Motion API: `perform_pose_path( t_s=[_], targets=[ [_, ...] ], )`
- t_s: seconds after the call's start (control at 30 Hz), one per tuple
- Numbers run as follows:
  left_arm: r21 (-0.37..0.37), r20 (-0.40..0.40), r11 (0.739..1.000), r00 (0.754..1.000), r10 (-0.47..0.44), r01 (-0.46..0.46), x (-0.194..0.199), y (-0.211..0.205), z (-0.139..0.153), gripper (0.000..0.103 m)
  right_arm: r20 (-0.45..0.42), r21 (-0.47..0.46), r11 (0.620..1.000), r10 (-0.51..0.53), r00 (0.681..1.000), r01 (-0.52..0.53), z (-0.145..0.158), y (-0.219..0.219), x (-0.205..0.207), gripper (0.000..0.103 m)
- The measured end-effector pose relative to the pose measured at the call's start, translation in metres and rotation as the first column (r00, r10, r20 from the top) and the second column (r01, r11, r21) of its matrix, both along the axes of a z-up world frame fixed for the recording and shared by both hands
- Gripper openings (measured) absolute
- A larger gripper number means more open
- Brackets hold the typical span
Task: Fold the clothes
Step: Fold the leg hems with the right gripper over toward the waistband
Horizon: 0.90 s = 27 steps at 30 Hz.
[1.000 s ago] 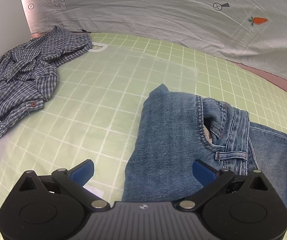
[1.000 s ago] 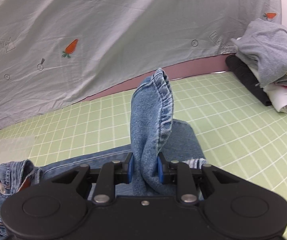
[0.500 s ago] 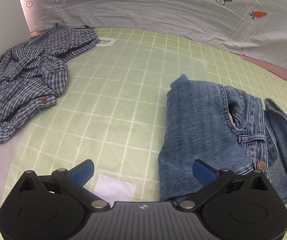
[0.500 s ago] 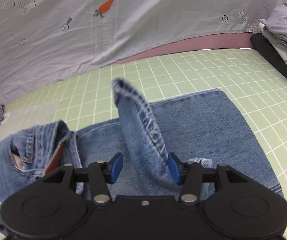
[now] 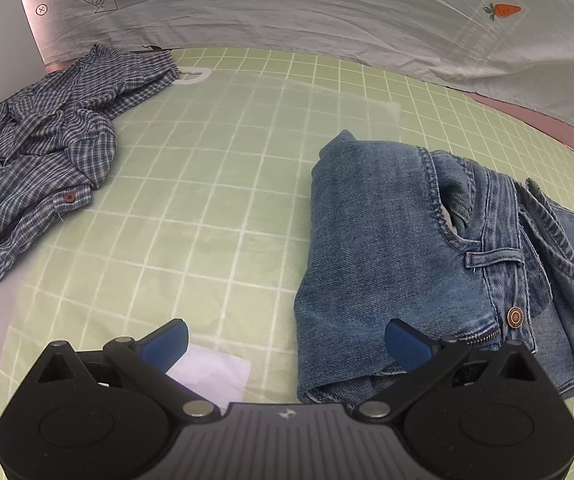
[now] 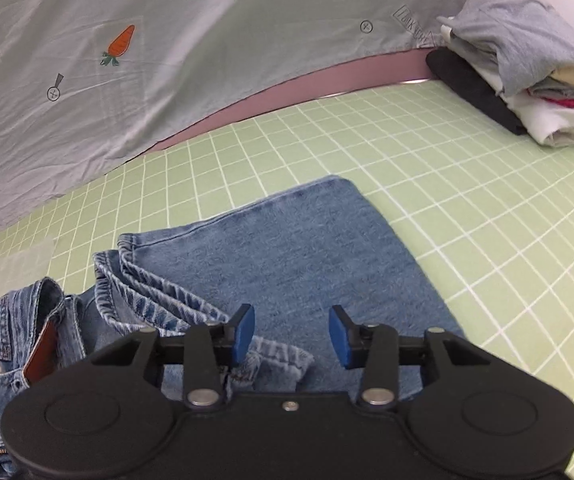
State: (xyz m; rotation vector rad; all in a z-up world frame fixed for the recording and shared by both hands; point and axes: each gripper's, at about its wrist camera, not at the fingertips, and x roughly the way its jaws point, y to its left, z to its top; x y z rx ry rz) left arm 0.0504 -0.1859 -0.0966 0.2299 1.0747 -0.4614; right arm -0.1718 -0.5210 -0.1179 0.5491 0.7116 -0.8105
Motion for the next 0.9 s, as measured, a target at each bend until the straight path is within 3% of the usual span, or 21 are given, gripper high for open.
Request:
perform_pose_path(
  t_s=[0.17, 0.3, 0.37, 0.47, 0.57, 0.67, 0.77, 0.9],
  targets=[
    [0.014, -0.002, 1.000, 1.000, 0.015, -0.015, -0.005, 0.000, -0.001, 0.103, 0.042, 0.085, 0.977, 0.193, 0.980, -0.196, -0.009, 0.035, 0.021, 0.024],
    [0.019, -0.001, 1.000, 1.000, 0.018, -0.018, -0.010, 0.003, -0.002, 0.103, 0.074, 0.059, 0.951, 0.300, 0.951, -0.304, -0.002, 0.062, 0.029, 0.024],
    [0.026, -0.005, 0.999, 1.000, 0.022, -0.022, -0.011, 0.005, -0.003, 0.103, 0.071, 0.001, 0.961, 0.277, 0.958, -0.277, 0.007, 0.062, 0.025, 0.025],
    [0.034, -0.010, 0.999, 1.000, 0.030, -0.029, -0.013, 0.010, -0.006, 0.103, 0.068, -0.051, 0.989, 0.143, 0.987, -0.139, 0.014, 0.042, 0.012, 0.027],
    [0.041, -0.013, 0.999, 0.999, 0.037, -0.036, -0.013, 0.012, -0.008, 0.103, -0.002, -0.072, 0.997, 0.018, 1.000, -0.018, 0.007, 0.013, -0.001, 0.029],
    [0.045, -0.011, 0.998, 0.999, 0.036, -0.036, -0.013, 0.012, -0.008, 0.103, -0.073, -0.059, 0.998, -0.029, 0.997, 0.024, -0.009, -0.009, -0.008, 0.028],
    [0.047, -0.007, 0.999, 1.000, 0.028, -0.028, -0.013, 0.012, -0.007, 0.103, -0.068, -0.011, 1.000, -0.027, 0.997, 0.026, -0.018, -0.015, -0.013, 0.028],
    [0.052, -0.011, 0.998, 1.000, 0.026, -0.025, -0.013, 0.011, -0.008, 0.103, 0.020, 0.048, 0.997, 0.060, 0.998, -0.061, -0.016, 0.001, -0.009, 0.028]
  ],
)
